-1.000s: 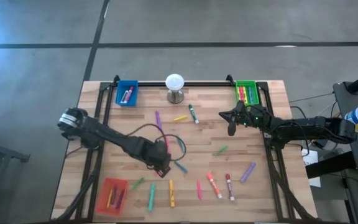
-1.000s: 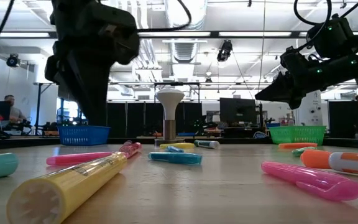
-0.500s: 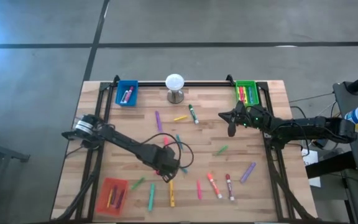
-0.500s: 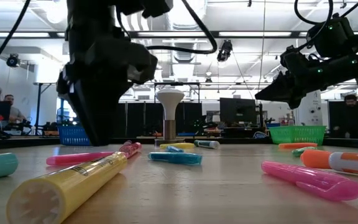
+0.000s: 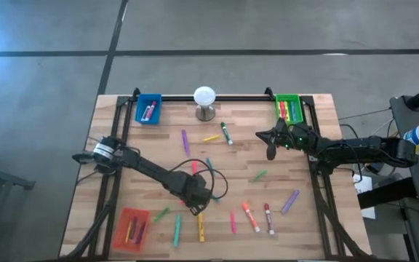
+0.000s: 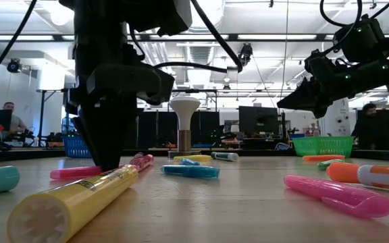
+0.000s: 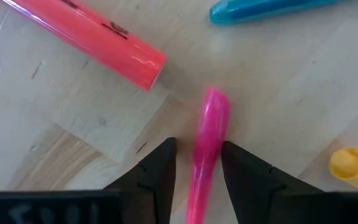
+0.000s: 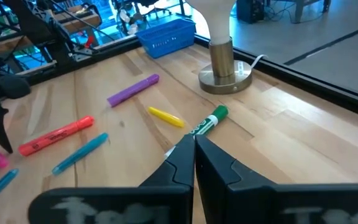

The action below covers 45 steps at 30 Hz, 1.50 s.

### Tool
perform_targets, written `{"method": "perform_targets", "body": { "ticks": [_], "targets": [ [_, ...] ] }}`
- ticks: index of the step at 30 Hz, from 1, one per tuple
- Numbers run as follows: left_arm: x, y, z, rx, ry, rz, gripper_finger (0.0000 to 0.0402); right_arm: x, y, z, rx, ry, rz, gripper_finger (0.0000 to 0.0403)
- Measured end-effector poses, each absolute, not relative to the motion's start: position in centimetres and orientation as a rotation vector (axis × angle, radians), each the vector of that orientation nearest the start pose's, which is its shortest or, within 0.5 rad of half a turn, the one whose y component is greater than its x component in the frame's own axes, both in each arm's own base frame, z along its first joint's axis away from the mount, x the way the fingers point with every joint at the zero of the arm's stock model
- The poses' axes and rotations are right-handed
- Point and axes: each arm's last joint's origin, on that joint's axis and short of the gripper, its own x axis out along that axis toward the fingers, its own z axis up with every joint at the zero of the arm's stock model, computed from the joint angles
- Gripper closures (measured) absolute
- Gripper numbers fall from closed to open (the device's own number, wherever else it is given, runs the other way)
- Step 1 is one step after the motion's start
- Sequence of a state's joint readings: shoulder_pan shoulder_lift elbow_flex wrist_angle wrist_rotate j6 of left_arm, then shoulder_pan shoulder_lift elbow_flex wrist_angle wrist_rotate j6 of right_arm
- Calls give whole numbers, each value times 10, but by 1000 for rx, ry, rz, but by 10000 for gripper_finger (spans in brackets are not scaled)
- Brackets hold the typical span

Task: Pick & Place Markers
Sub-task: Put the top pink pen into the orange bin

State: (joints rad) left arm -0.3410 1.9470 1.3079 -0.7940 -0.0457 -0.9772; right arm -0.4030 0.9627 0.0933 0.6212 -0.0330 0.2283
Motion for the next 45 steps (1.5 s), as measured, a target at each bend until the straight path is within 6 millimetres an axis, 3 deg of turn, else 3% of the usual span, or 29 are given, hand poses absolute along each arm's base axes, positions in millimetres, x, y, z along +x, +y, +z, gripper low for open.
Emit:
{"method": "perform_targets", "body": {
  "ticks": [10, 14, 20, 27, 32, 38, 45],
  "targets": [
    [339, -119, 159, -506, 1398, 439, 365, 154, -64, 148, 277, 197, -392, 394],
    [329, -117, 165, -518, 1468, 435, 371, 154, -64, 148, 277, 196, -392, 394],
    [310, -116, 197, -609, 1505, 472, 364, 154, -64, 148, 277, 197, -391, 394],
    [273, -137, 240, -771, 1452, 558, 365, 154, -63, 148, 277, 199, -387, 394],
    [240, -170, 256, -882, 1429, 622, 364, 154, -63, 148, 275, 199, -385, 394],
    [200, -211, 243, -955, 1447, 740, 363, 154, -63, 148, 273, 199, -385, 394],
    [169, -230, 217, -1038, 1421, 856, 363, 154, -64, 148, 273, 198, -392, 394]
  ]
}}
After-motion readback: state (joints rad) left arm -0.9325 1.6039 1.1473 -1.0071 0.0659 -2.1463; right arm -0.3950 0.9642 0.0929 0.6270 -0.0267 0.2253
